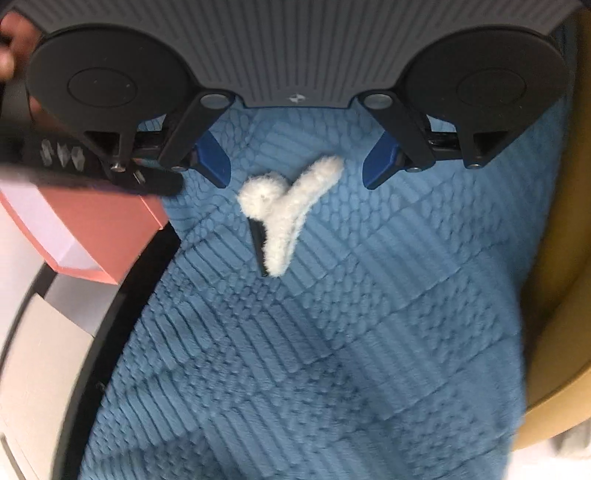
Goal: Organize rigid objects
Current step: 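Grasp the black USB stick with the right gripper while the left grasps the white fluffy toy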
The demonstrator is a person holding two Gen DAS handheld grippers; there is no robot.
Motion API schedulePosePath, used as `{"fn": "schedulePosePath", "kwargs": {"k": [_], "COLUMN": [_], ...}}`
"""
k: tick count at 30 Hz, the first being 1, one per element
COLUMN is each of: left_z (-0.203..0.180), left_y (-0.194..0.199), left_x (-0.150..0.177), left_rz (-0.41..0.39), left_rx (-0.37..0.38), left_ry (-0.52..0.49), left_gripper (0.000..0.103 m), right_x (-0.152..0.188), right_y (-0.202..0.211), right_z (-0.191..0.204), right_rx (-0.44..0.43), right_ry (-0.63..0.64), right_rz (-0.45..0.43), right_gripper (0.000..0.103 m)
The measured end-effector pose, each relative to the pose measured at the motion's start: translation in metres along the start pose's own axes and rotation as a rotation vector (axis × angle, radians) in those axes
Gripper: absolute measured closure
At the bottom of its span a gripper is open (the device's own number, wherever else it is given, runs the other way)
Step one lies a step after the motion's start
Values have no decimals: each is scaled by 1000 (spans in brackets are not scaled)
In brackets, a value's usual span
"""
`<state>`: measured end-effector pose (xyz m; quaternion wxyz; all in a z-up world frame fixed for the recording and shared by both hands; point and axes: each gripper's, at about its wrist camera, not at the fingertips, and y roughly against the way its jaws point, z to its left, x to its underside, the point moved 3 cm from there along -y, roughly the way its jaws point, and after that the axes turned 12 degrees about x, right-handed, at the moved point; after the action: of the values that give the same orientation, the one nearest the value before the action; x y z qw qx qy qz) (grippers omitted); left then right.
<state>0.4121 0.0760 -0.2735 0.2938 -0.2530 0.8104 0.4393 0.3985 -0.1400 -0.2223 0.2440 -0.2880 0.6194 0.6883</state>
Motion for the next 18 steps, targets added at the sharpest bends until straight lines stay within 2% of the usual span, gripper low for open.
{"fn": "schedulePosePath", "kwargs": {"k": [3, 6, 10, 14, 18], "left_z": [-2, -1, -5, -3, -4], "left_y": [-9, -21, -37, -52, -62], "left_x": [-3, -2, 0, 2, 4], "left_rz": [-6, 24, 64, 100, 93], "left_rx": [28, 58, 59, 52, 42], "left_ry": [-66, -89, -182, -194, -212], "left_gripper": [21, 21, 21, 21, 21], "right_x": [-15, -27, -35, -39, -44], "right_y": [-19, -36, -57, -74, -87], "right_z": [2, 7, 12, 16, 21], "right_rx": [-25, -51, -77, -97, -101], "right_ry": [-23, -18, 14, 24, 21], "right_rz": [30, 44, 82, 117, 150], "right_gripper": [64, 65, 64, 64, 64]}}
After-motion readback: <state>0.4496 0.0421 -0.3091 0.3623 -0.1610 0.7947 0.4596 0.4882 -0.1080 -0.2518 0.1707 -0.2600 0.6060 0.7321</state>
